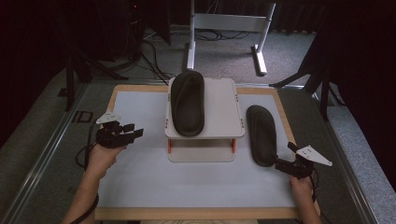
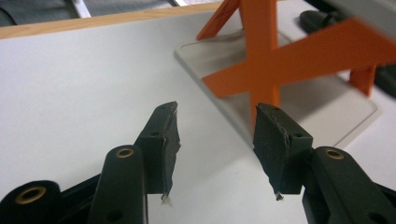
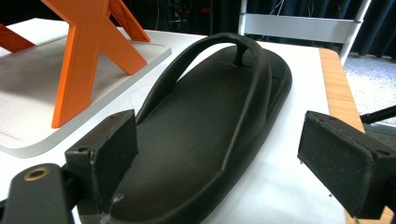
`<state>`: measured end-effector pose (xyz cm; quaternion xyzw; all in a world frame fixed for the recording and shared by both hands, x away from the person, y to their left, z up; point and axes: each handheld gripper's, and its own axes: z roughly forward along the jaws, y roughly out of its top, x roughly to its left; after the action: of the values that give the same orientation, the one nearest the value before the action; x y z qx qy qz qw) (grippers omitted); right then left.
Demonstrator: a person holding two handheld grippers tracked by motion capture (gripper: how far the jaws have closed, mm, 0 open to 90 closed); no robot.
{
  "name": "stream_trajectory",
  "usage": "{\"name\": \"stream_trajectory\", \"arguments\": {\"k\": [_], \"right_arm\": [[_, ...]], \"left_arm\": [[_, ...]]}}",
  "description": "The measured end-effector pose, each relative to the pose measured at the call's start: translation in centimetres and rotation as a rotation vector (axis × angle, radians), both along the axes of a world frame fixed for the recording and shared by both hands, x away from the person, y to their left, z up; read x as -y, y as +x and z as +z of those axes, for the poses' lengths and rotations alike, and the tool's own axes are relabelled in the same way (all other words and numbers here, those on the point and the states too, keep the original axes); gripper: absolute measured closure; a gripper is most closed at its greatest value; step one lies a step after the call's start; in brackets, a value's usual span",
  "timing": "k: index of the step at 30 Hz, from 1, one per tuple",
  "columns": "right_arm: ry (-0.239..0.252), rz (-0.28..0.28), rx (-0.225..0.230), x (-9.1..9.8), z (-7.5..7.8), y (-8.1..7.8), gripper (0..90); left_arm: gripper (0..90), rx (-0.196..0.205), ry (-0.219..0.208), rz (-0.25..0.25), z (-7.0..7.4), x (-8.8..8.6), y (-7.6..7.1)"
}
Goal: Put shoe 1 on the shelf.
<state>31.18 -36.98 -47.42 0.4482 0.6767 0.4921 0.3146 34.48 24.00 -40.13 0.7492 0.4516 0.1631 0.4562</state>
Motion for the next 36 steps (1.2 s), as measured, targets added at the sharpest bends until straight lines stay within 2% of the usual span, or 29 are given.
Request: {"name": "stream_trajectory", "arguments": {"k": [2, 4, 5, 7, 10, 13, 16, 17, 19, 20, 25, 26, 28, 29, 32, 34, 36], "right_arm": [[-0.007, -0.012, -0.002, -0.1, 0.0, 0.0, 11.3], [-0.007, -0.006, -0.002, -0.1, -0.1, 0.1, 11.3], [-0.009, -0.008, -0.003, -0.1, -0.1, 0.1, 11.3], [-0.007, -0.008, -0.001, -0.1, -0.1, 0.1, 11.3], [0.001, -0.004, 0.004, -0.1, 0.0, 0.1, 11.3], [-0.003, -0.003, -0.002, -0.1, -0.1, 0.1, 11.3], [-0.009, 0.001, -0.006, -0.2, -0.1, 0.1, 11.3], [-0.015, -0.001, -0.005, -0.3, -0.1, 0.1, 11.3], [-0.015, 0.001, -0.009, -0.3, -0.1, 0.2, 11.3], [-0.013, 0.002, -0.009, -0.3, -0.1, 0.2, 11.3], [-0.025, 0.021, -0.020, -0.4, -0.2, 0.3, 11.3], [-0.025, 0.021, -0.023, -0.4, -0.2, 0.3, 11.3], [-0.024, 0.025, -0.024, -0.4, -0.2, 0.3, 11.3], [-0.023, 0.026, -0.024, -0.4, -0.2, 0.3, 11.3], [-0.008, 0.025, -0.026, -0.2, -0.2, 0.3, 11.3], [0.000, 0.023, -0.026, -0.1, -0.2, 0.3, 11.3], [0.007, 0.022, -0.028, -0.1, -0.2, 0.3, 11.3]], "left_arm": [[50.1, 0.036, 0.008, 0.014, -0.8, -0.2, -0.5], [48.2, 0.051, -0.008, 0.027, -1.6, -0.5, -0.8], [48.2, 0.063, -0.003, 0.037, -2.1, -0.7, -1.1], [47.1, 0.060, -0.009, 0.044, -2.7, -0.9, -1.3], [45.3, 0.080, -0.039, 0.065, -3.6, -1.3, -1.8], [37.3, 0.077, -0.062, 0.076, -4.5, -1.7, -2.1], [27.8, 0.070, -0.062, 0.089, -5.2, -1.8, -2.2], [27.8, 0.076, -0.049, 0.115, -5.9, -2.0, -2.3], [20.7, 0.094, -0.019, 0.148, -6.3, -2.0, -2.4], [18.5, 0.098, -0.023, 0.153, -6.5, -2.1, -2.5], [14.8, 0.123, -0.039, 0.201, -7.2, -2.5, -3.2], [14.4, 0.133, -0.026, 0.221, -7.4, -2.5, -3.4], [13.0, 0.140, -0.030, 0.229, -7.5, -2.7, -3.5], [13.0, 0.181, -0.038, 0.268, -7.6, -2.9, -4.0], [10.4, 0.241, -0.079, 0.298, -7.8, -3.4, -4.7], [10.5, 0.253, -0.096, 0.287, -8.1, -3.5, -5.0], [10.5, 0.260, -0.062, 0.302, -8.4, -3.2, -5.3]]}}
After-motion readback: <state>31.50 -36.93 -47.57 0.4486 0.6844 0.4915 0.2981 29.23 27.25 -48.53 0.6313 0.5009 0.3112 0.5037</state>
